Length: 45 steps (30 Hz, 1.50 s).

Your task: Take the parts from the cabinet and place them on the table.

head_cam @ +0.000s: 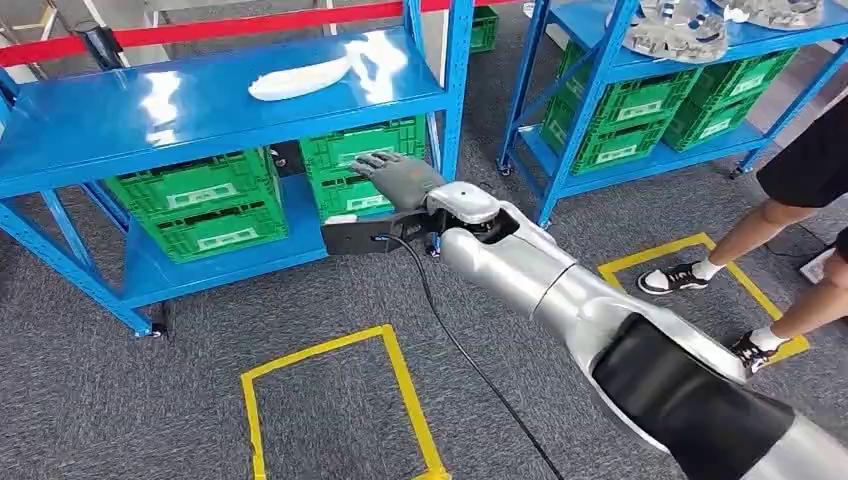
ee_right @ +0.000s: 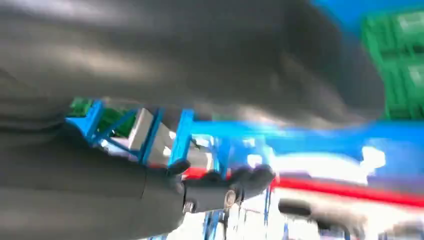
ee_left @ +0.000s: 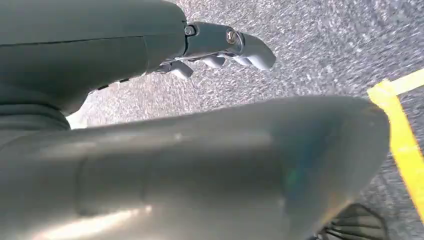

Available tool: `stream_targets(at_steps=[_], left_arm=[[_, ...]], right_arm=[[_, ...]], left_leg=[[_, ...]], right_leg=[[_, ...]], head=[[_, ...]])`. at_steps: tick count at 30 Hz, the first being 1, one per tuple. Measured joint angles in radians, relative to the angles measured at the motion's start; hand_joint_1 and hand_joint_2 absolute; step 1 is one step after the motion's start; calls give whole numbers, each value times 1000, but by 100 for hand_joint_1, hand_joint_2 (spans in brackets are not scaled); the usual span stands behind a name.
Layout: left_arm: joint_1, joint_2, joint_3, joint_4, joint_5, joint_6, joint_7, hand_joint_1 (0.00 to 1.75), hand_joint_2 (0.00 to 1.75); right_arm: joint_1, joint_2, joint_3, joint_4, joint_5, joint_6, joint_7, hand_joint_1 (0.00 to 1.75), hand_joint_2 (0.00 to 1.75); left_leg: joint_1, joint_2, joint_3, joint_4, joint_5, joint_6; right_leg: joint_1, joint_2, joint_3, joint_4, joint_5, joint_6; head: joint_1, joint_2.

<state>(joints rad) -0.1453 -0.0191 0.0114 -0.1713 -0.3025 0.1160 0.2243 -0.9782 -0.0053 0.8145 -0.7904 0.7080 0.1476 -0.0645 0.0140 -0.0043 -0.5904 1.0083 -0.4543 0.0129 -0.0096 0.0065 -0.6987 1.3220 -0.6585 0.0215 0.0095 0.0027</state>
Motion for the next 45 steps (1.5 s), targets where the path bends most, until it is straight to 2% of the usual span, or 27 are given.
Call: stream_targets(at_steps=[2,3,4,5,6,9,12,14,16,17,18,20,21,24,25,27,28,30,32,33,34,36,38,39,41,43,45], left_arm=[[8,-3,0,2,9,4,-1,0,0],[12,-5,0,2,16,5,-3,0,0],[15,-7,0,3,18,7,-6,0,0],[24,-14,0,5,19,9,-7,0,0],[21,-16,0,6,21,11,-11,0,0],[21,-17,1,3,24,12,-16,0,0],[19,-19,1,2,25,13,-16,0,0],[18,-18,1,2,26,13,-17,0,0],[25,-18,1,3,26,12,-15,0,0],[27,-17,1,3,26,13,-15,0,0],[28,-17,1,4,26,13,-15,0,0],[31,-17,1,5,26,13,-15,0,0],[35,-17,1,8,26,13,-15,0,0],[31,-17,1,6,28,11,-15,0,0],[28,-18,1,6,28,11,-16,0,0],[27,-18,1,5,28,11,-17,0,0],[25,-18,1,5,29,12,-18,0,0],[27,-18,2,5,30,13,-18,0,0],[32,-18,2,5,30,15,-21,0,0],[34,-19,2,5,30,16,-22,0,0],[36,-19,2,5,30,17,-24,0,0],[40,-22,2,7,30,17,-26,0,0],[35,-21,3,6,30,16,-30,0,0],[36,-20,3,5,30,17,-32,0,0],[34,-14,3,5,29,16,-33,0,0],[30,-18,3,5,29,16,-33,0,0],[27,-18,3,5,28,15,-33,0,0]], right_arm=[[7,-1,11,3,4,-11,-2,0,0],[10,-1,17,4,5,-17,-3,0,0],[13,-2,21,6,7,-21,-5,0,0],[20,-3,24,9,8,-27,-5,0,0],[24,-5,32,11,9,-32,-7,0,0],[23,-3,39,10,11,-34,-5,0,0],[15,0,42,8,11,-37,-6,0,0],[21,2,46,8,11,-35,-6,0,0],[24,2,49,8,11,-35,-6,0,0],[24,2,50,8,11,-35,-6,0,0],[25,2,51,8,11,-35,-6,0,0],[27,2,53,9,11,-35,-6,0,0],[26,3,56,11,11,-35,-6,0,0],[14,11,61,10,13,-36,-16,0,0],[4,16,63,10,13,-36,-19,0,0],[-2,29,65,10,11,-37,-22,0,0],[-1,33,68,10,11,-37,-22,0,0],[9,41,74,10,11,-36,-22,0,0],[16,46,79,10,11,-36,-19,0,0],[16,46,81,10,11,-37,-18,0,0],[16,47,84,10,11,-37,-16,0,0],[15,47,87,10,11,-37,-15,0,0],[7,56,90,6,8,-38,-6,0,0],[1,56,90,5,8,-39,-4,0,0],[-8,74,90,-2,1,-47,-2,0,0],[-15,82,91,-3,-3,-49,-2,0,0],[-11,99,92,-4,-6,-48,-2,0,0]], left_leg=[[-1,-6,42,0,-34,-3],[-2,-8,67,-1,-53,-4],[-3,-8,86,-1,-68,-5],[-2,-8,93,-5,-85,-7],[-7,-14,109,-1,-104,-15],[-8,-16,145,-7,-100,-33],[-8,-8,36,188,-31,-49],[-5,-7,-56,284,-106,-56],[-5,-5,-108,281,-232,-56],[-4,-4,-117,247,-247,-57],[-4,-2,-116,194,-224,-56],[-3,1,-107,55,-38,-56],[-5,5,-111,-10,92,-49],[-10,7,-87,3,80,-23],[-9,4,-76,5,75,-15],[-5,4,-51,-1,54,-3],[-5,4,-38,-1,39,0],[-5,1,-5,-1,9,2],[-5,-6,34,-1,-23,0],[-5,-10,57,-1,-40,-3],[-6,-10,78,-1,-56,-4],[-7,-12,108,-3,-87,-9],[-9,-13,128,-20,-117,-23],[-9,-14,156,-2,-100,-32],[-11,-10,146,31,-81,-46],[-7,-5,73,158,-66,-53],[-5,-5,-30,270,-144,-59]], right_leg=[[3,0,-34,-59,-48,-5],[7,0,-36,-125,-8,-14],[14,0,-33,-194,74,-25],[20,-4,-28,-279,234,-38],[28,0,-30,-314,299,-40],[26,2,4,-323,289,-58],[16,3,65,-338,264,-79],[14,4,98,-339,233,-80],[11,8,140,-339,198,-78],[11,10,163,-339,180,-76],[11,10,186,-339,162,-75],[11,9,214,-340,126,-68],[16,15,237,-325,104,-62],[17,18,256,-324,87,-41],[16,19,245,-298,99,-39],[14,4,151,-148,154,-26],[12,2,93,-75,143,-21],[8,-1,4,-4,42,-15],[8,-2,-34,-33,-22,-18],[9,-2,-33,-86,-6,-23],[13,-2,-25,-156,48,-30],[24,-3,-7,-298,271,-50],[32,5,19,-302,267,-52],[26,12,29,-317,262,-60],[21,13,74,-332,256,-72],[20,10,101,-333,238,-88],[20,11,128,-334,211,-91]], head=[[0,0],[1,0],[1,0],[1,0],[-3,0],[-2,0],[-5,0],[-5,0],[-5,0],[-5,0],[-5,0],[-5,0],[-9,0],[-8,0],[-8,0],[-6,0],[-4,0],[-4,0],[-3,0],[-3,0],[-3,0],[-3,0],[-3,0],[0,0],[1,0],[-9,0],[-9,0]])
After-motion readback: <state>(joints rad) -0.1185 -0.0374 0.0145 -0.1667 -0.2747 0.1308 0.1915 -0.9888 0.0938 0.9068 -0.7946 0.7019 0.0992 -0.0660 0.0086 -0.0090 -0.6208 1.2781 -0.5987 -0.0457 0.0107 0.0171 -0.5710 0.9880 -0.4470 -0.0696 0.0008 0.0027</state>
